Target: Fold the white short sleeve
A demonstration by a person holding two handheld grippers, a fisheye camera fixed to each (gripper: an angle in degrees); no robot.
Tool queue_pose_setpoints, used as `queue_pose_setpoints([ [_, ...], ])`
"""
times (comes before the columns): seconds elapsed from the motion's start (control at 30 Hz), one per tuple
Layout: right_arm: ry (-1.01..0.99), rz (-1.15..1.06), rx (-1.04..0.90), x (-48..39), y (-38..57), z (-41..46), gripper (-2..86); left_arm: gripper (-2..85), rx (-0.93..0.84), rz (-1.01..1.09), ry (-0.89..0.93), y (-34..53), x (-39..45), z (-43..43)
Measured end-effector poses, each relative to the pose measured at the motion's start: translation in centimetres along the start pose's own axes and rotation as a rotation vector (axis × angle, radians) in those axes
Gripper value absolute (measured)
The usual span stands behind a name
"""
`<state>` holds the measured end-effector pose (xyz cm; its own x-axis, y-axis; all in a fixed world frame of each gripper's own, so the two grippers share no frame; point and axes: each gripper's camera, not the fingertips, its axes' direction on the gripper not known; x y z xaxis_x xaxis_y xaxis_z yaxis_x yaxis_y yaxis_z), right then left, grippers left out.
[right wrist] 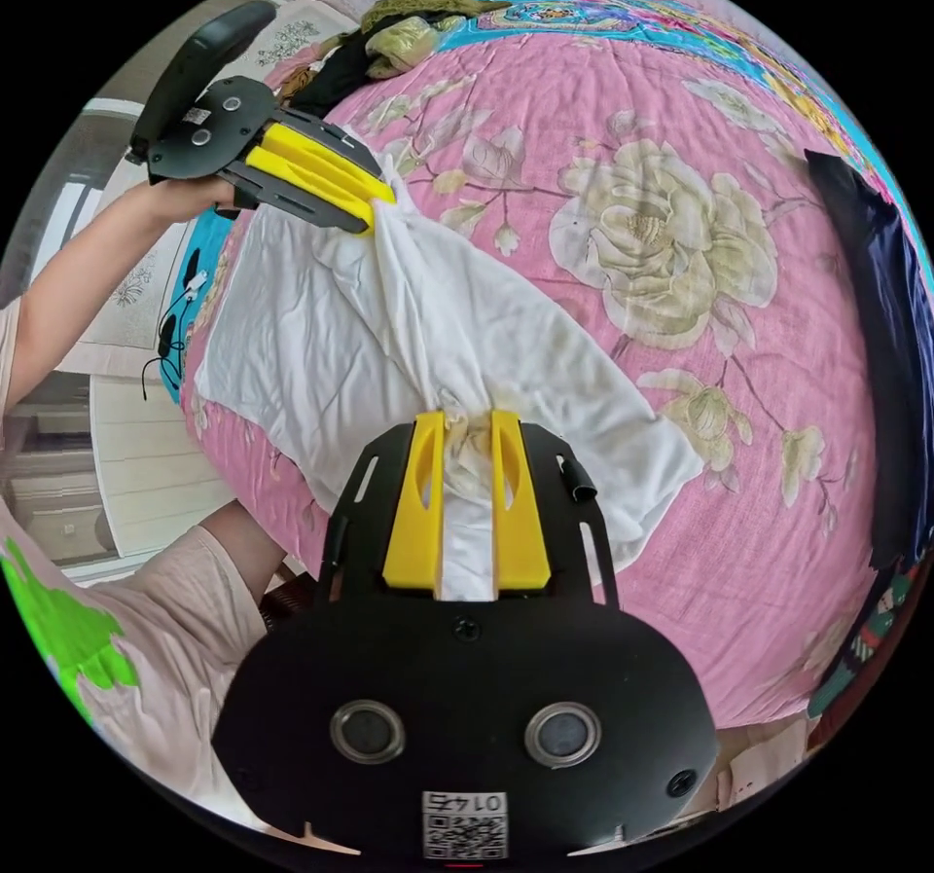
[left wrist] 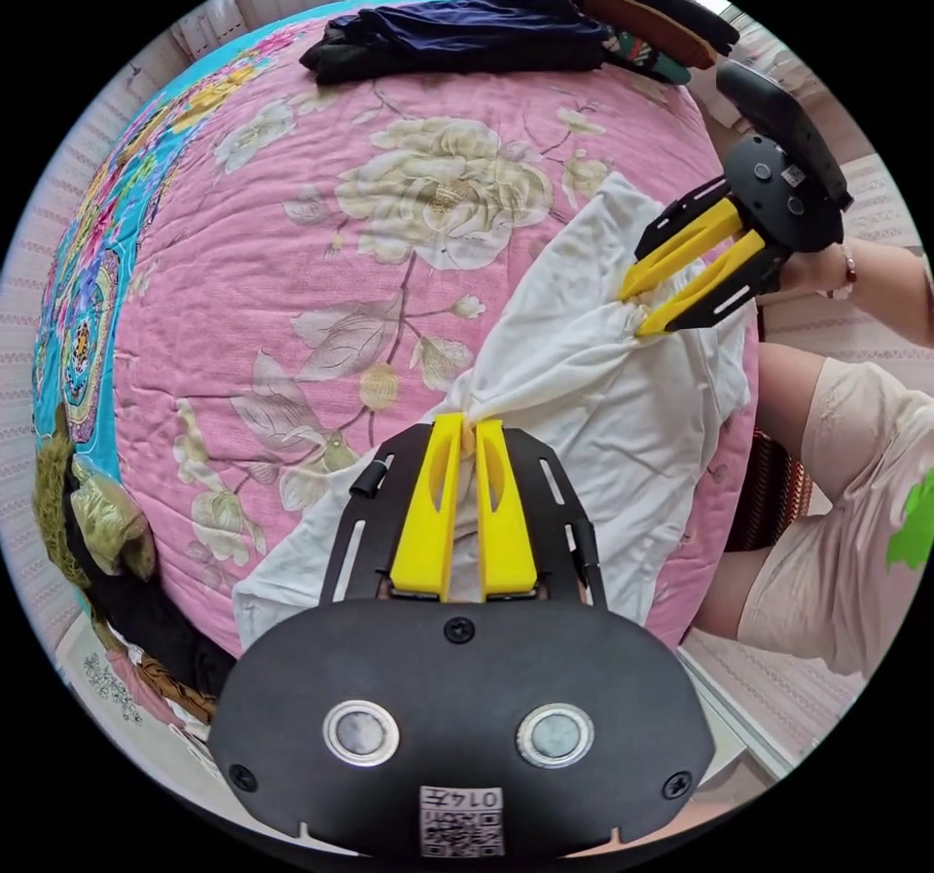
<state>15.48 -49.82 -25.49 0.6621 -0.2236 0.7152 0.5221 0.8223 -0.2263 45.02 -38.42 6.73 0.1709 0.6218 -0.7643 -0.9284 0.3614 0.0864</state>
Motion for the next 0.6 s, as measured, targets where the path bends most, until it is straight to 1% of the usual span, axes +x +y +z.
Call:
queue_pose_setpoints([
  [0.07,-0.002,-0.006,0.079,0.2,-0.6,-2.1,3.3,0.7,0.005,-0.014,-0.001,0.1,-0.3,-0.9],
  [0.17,-0.056,0.013,0.151,1.5,-1.8,-5.4,2.1,0.4,0.039,-0.033,-0.044,-0.1,-1.1,-3.4],
  [0.23,-0.074,0.021,0.212,2.7,-2.7,-7.8,1.7,0.3,0.088,-0.046,-0.107,-1.0,-2.2,-6.0],
  [0.37,-0.061,0.061,0.318,6.5,-5.9,-12.8,1.4,0.1,0.175,-0.083,-0.139,-3.6,-5.4,-9.0],
  [0.47,0.012,0.107,0.306,9.8,-8.9,-14.5,1.4,0.0,0.206,-0.102,-0.197,-6.6,-7.7,-9.8],
  [0.57,0.004,0.157,0.267,13.0,-11.8,-14.8,1.6,0.1,0.207,-0.129,-0.275,-9.3,-9.2,-9.4],
  [0.6,-0.001,0.166,0.257,13.6,-12.3,-14.7,1.8,0.2,0.176,-0.119,-0.3,-10.2,-9.5,-8.7],
])
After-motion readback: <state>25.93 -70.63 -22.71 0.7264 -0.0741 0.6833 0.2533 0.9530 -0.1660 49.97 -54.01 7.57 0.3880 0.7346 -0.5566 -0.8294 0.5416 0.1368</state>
